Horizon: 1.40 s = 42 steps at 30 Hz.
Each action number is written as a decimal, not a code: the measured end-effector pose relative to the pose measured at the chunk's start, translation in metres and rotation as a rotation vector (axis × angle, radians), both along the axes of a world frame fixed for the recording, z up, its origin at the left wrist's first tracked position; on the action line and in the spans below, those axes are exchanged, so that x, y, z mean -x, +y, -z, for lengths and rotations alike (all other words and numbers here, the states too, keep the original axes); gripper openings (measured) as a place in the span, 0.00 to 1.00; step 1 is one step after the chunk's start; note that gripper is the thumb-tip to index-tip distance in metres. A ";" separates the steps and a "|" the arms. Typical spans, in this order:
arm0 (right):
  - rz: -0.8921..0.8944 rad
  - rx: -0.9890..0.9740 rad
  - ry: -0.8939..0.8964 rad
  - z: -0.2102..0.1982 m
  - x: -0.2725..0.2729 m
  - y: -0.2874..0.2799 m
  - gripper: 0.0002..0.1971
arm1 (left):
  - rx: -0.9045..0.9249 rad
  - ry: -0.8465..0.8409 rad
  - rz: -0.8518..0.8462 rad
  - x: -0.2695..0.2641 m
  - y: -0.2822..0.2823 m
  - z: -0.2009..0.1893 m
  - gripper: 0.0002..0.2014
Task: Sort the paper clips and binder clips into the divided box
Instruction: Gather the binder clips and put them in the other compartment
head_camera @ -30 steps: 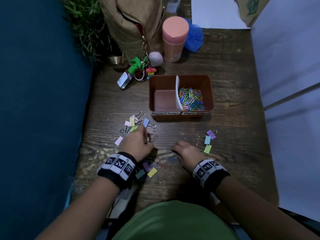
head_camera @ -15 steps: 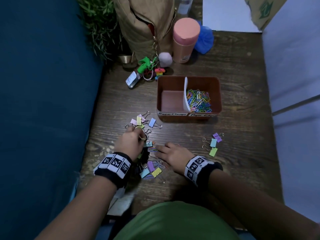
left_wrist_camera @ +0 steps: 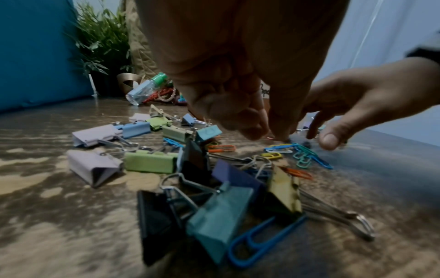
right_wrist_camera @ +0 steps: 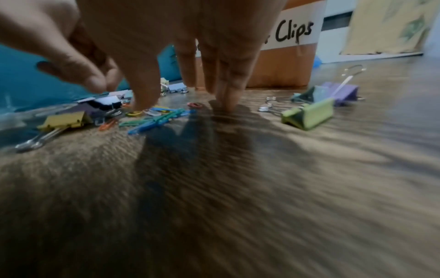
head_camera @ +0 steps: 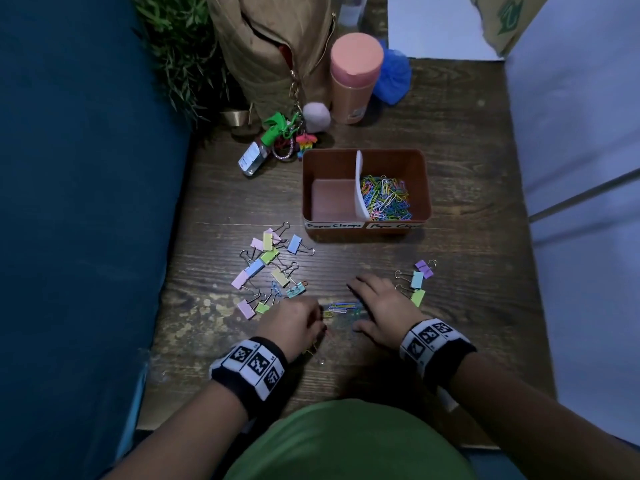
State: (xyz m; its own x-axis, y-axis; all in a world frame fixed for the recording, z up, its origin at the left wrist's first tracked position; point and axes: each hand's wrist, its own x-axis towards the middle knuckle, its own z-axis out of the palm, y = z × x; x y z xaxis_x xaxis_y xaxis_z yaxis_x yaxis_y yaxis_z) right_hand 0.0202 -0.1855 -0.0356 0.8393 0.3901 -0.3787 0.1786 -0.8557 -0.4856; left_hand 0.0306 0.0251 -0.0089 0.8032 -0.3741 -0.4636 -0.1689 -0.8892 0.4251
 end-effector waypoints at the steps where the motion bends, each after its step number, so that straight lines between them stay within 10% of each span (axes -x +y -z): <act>1: -0.006 0.047 0.036 -0.002 -0.002 0.006 0.40 | -0.008 0.014 0.012 0.001 -0.002 0.000 0.08; 10: -0.050 0.084 -0.085 0.002 0.000 0.037 0.11 | -0.054 -0.014 0.006 -0.003 -0.013 0.009 0.16; 18: -0.030 0.070 -0.084 0.009 0.010 0.023 0.18 | -0.049 0.003 0.104 -0.008 -0.020 0.018 0.12; 23: 0.344 -0.048 0.007 -0.015 0.000 -0.002 0.04 | -0.073 0.037 0.214 -0.010 -0.020 0.018 0.12; 30: 0.721 -0.293 -0.385 -0.087 -0.077 -0.027 0.03 | -0.192 0.041 0.423 -0.022 -0.028 0.010 0.12; 37: 0.564 -0.098 -0.372 -0.090 -0.110 -0.032 0.18 | -0.276 -0.015 0.518 -0.032 -0.043 0.000 0.12; 42: 0.375 -0.052 -0.287 -0.049 -0.033 -0.019 0.06 | -0.244 -0.031 0.514 -0.027 -0.040 0.006 0.11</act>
State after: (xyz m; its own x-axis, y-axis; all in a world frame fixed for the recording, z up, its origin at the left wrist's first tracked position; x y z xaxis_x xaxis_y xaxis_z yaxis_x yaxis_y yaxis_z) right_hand 0.0530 -0.2041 0.0137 0.9936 0.0528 -0.0994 -0.0047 -0.8628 -0.5055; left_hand 0.0572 -0.0145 -0.0145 0.5606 -0.6056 -0.5648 -0.6150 -0.7612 0.2057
